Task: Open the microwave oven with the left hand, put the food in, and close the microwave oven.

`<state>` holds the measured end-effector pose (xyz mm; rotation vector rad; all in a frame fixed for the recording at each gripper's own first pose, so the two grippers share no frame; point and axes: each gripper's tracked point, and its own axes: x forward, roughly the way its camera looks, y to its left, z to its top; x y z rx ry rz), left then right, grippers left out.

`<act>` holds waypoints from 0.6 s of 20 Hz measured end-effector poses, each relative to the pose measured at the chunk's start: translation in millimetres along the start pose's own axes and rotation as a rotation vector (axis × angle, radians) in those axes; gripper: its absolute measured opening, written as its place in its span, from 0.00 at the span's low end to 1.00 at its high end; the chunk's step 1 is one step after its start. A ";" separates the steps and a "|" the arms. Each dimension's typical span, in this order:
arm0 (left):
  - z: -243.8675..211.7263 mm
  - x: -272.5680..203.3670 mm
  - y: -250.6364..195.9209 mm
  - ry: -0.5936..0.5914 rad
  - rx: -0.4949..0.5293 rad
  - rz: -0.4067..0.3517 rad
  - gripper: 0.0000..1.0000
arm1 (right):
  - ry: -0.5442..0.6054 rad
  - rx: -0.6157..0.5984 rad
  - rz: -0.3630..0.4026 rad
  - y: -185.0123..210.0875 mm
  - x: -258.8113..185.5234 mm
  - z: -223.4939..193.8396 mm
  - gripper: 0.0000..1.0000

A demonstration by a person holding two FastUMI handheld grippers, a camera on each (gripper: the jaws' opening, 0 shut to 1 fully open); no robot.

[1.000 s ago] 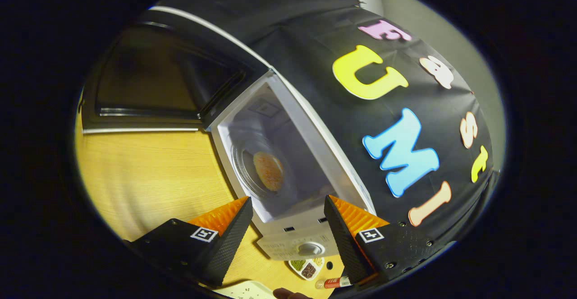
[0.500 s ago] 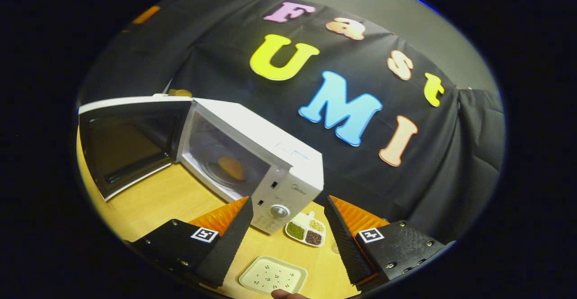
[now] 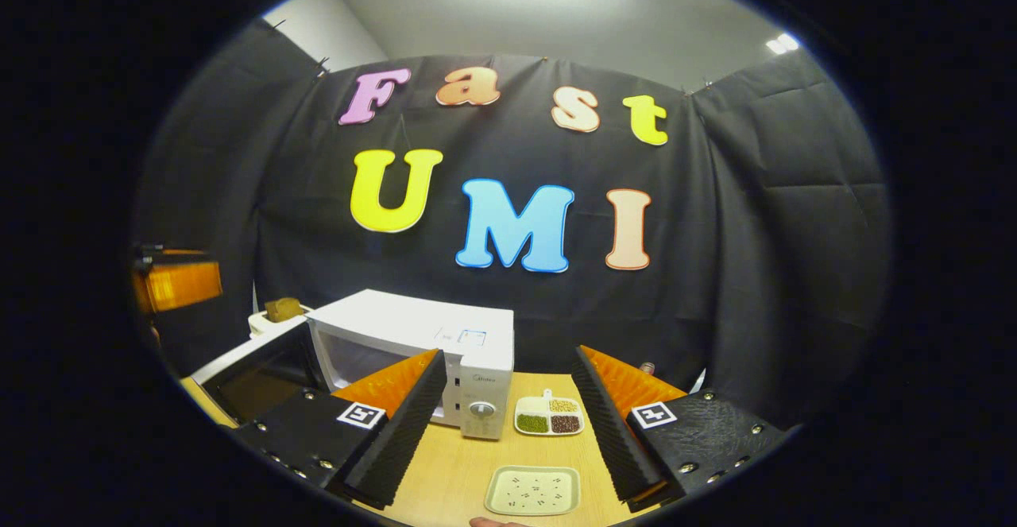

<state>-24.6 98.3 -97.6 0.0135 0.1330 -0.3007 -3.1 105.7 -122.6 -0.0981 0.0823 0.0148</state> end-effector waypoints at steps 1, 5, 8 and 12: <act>-0.2 -0.5 0.0 0.001 0.007 -0.005 0.95 | -0.015 0.004 -0.004 -0.4 -5.0 9.1 0.97; 0.2 -9.5 -0.7 0.003 0.002 -0.029 0.95 | -0.069 0.011 -0.012 7.1 -22.4 39.3 0.97; 2.6 -26.4 12.9 -0.008 0.004 -0.017 0.94 | -0.076 0.005 -0.010 19.7 -25.1 39.9 0.97; -20.5 -54.9 54.3 0.045 0.008 0.073 0.28 | -0.058 0.014 0.027 44.1 -24.7 36.5 0.97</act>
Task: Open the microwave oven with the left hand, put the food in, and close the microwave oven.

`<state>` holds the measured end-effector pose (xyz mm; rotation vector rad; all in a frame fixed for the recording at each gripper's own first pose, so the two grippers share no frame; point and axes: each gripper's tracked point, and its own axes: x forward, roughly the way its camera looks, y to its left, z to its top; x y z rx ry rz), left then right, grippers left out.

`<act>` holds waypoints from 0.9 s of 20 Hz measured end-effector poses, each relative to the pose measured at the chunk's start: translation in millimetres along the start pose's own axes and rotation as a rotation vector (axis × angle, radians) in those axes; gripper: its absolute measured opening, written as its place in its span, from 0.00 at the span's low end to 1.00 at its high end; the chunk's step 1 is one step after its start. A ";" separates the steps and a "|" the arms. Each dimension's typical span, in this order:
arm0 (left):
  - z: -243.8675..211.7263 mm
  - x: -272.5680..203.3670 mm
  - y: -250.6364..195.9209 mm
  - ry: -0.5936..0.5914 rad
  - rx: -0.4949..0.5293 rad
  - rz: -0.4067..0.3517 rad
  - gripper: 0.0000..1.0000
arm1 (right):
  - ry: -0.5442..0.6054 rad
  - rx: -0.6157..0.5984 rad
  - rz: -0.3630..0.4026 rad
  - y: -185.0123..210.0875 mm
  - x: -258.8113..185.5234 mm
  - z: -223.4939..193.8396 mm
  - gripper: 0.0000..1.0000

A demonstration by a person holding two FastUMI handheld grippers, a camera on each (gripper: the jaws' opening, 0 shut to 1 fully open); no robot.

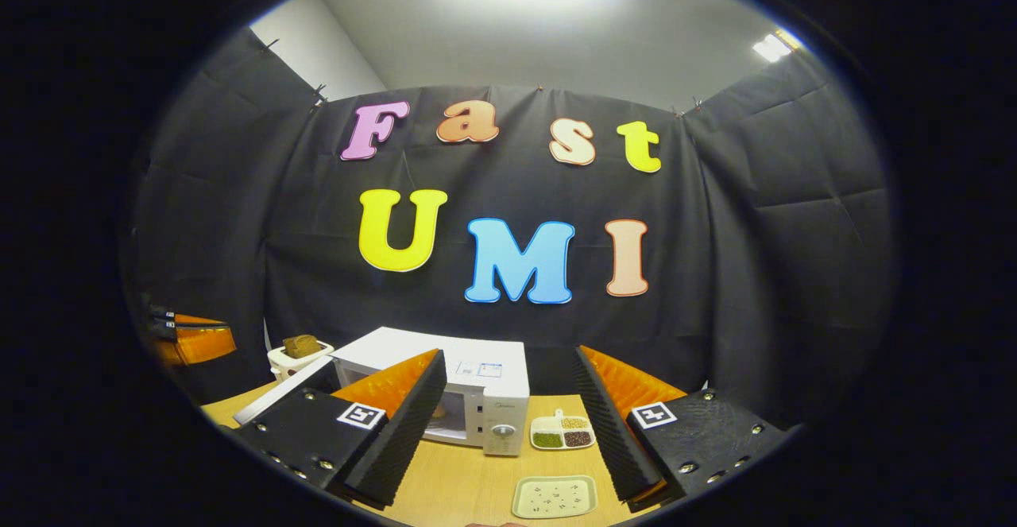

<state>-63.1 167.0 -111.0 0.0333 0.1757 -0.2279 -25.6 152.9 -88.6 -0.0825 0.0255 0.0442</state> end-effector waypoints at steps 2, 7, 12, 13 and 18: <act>-19.2 -12.7 11.5 0.036 -0.032 0.005 0.07 | 0.004 0.001 0.009 7.3 -0.1 -1.5 0.97; -95.6 -41.2 56.3 0.189 -0.017 0.087 0.07 | 0.017 -0.010 0.005 15.7 -2.7 -4.0 0.97; -147.8 -49.9 60.6 0.293 -0.040 0.066 0.07 | 0.023 -0.011 -0.030 11.0 -11.1 -2.9 0.97; -155.2 -48.8 57.0 0.309 -0.033 0.049 0.07 | 0.015 -0.010 -0.040 8.9 -12.2 0.5 0.97; -172.0 -46.2 44.3 0.363 0.019 0.009 0.05 | -0.055 0.006 -0.058 -1.7 -12.7 24.7 0.97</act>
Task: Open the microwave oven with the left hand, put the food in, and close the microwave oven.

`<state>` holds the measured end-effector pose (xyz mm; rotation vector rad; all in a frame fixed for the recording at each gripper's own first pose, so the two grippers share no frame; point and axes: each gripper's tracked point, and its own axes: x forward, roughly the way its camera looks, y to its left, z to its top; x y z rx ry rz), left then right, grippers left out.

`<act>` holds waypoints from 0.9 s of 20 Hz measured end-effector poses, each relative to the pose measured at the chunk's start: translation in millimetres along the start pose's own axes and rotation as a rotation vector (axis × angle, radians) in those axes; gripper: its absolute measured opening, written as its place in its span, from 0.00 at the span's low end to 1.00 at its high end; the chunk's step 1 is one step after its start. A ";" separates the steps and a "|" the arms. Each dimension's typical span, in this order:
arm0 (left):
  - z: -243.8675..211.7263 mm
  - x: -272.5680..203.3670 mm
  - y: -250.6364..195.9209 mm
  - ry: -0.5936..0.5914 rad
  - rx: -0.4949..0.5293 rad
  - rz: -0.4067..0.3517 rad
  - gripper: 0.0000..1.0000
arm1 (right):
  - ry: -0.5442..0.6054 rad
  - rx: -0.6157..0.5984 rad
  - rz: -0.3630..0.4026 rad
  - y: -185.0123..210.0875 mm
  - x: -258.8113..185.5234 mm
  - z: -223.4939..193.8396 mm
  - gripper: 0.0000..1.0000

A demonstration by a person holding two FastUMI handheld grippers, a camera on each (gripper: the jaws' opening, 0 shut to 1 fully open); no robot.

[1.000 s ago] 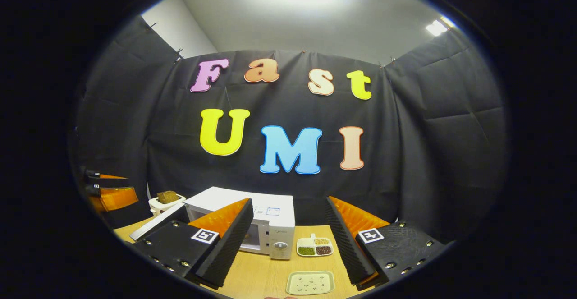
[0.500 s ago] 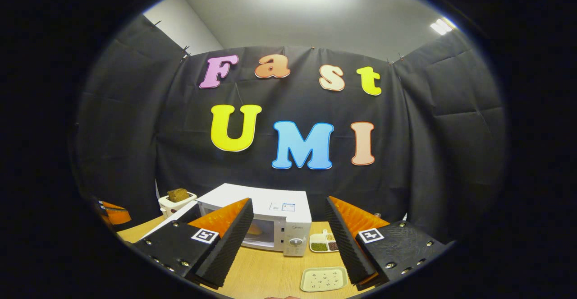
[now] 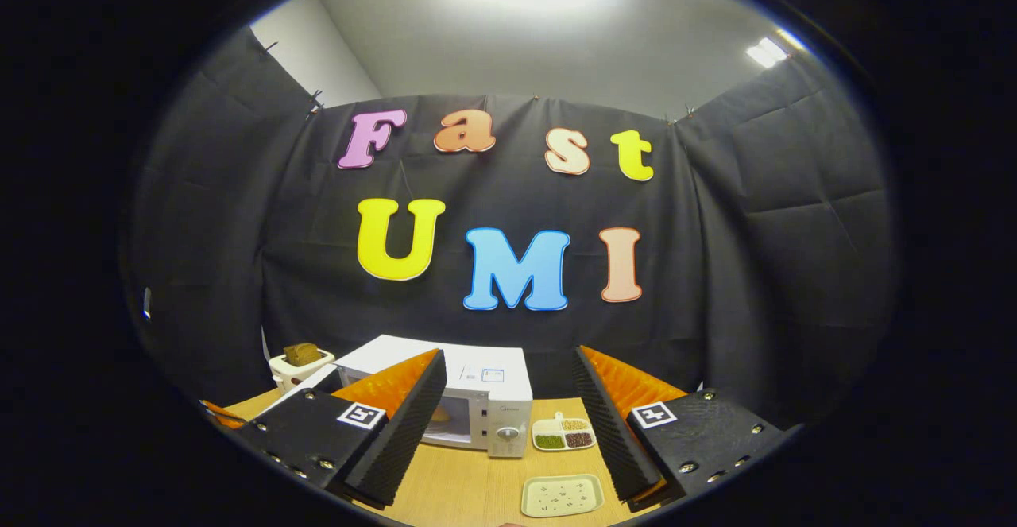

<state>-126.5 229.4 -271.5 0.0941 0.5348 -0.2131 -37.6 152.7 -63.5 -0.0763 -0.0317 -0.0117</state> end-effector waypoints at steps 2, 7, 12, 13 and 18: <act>-0.5 4.2 -8.9 0.009 -0.008 -0.020 0.07 | 0.003 -0.001 -0.004 -5.6 2.8 -1.5 0.97; 6.5 20.9 -43.0 0.008 0.017 -0.076 0.07 | 0.032 -0.006 -0.008 -28.7 8.0 -7.6 0.97; 14.7 39.8 -74.1 0.021 0.007 -0.118 0.07 | 0.057 0.005 -0.019 -53.8 20.5 -16.7 0.97; 17.0 44.0 -79.6 0.025 0.007 -0.121 0.07 | 0.062 0.008 -0.018 -57.0 22.7 -17.6 0.97; 32.1 70.6 -112.3 0.031 0.032 -0.142 0.07 | 0.089 0.011 -0.005 -73.2 37.5 -27.8 0.97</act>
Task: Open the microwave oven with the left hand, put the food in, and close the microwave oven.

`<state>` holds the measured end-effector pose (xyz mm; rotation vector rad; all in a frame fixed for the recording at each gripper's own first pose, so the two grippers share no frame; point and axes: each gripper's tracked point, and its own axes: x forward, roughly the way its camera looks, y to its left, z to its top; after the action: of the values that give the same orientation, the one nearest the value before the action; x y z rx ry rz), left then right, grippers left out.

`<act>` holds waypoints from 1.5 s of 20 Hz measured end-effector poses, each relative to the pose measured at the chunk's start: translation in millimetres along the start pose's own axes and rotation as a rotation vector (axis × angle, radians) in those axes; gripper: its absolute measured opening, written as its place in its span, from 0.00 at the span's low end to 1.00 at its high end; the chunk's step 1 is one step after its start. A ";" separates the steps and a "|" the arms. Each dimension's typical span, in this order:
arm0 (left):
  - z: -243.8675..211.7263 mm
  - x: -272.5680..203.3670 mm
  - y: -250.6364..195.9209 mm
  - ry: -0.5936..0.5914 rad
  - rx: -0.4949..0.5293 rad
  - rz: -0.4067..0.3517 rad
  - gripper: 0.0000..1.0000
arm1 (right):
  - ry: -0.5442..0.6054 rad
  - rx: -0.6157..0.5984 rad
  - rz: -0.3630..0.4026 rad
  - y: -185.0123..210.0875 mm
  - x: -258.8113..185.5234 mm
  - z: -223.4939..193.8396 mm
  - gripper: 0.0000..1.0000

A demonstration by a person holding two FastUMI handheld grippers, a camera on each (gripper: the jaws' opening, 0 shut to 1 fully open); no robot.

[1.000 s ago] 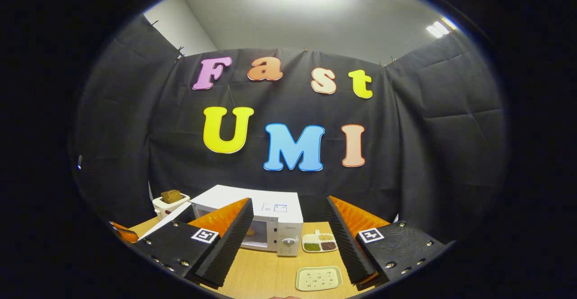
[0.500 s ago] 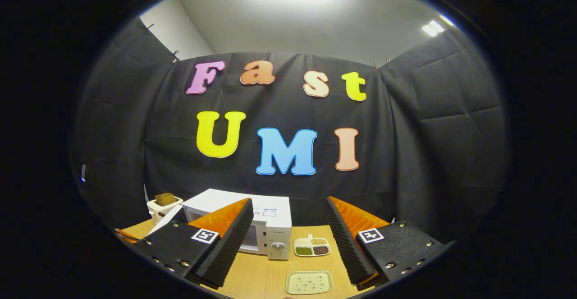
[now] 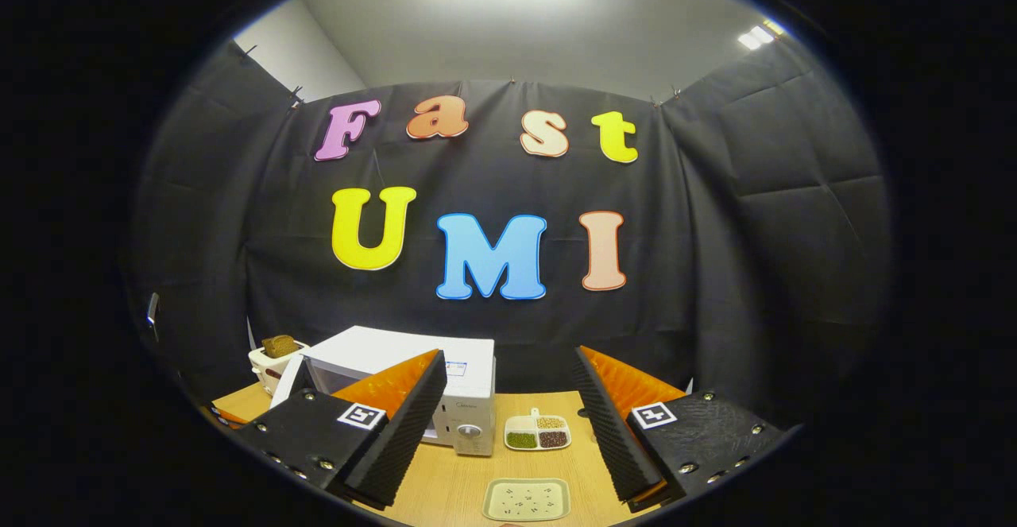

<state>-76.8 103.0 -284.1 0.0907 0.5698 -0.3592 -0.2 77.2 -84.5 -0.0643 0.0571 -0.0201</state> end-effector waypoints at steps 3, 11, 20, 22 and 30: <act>10.9 18.3 -14.3 0.001 0.016 -0.024 0.07 | 0.008 0.014 0.008 -6.8 11.5 0.0 0.97; 34.5 76.8 -35.2 0.016 0.060 -0.053 0.07 | 0.006 0.012 0.017 -18.4 38.3 3.8 0.97; 53.0 133.9 -52.5 0.013 0.083 -0.073 0.07 | 0.046 0.009 -0.026 -43.1 46.8 -6.9 0.97; 59.2 147.3 -54.2 0.006 0.077 -0.071 0.07 | 0.044 0.007 -0.038 -48.4 44.3 -6.7 0.97; 71.1 184.0 -53.2 -0.006 0.020 -0.039 0.07 | 0.062 -0.012 -0.085 -76.0 34.7 -14.5 0.96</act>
<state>84.4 -16.2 -323.5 0.0979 0.5630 -0.4027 32.2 -0.3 -96.0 -0.0781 0.1168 -0.1072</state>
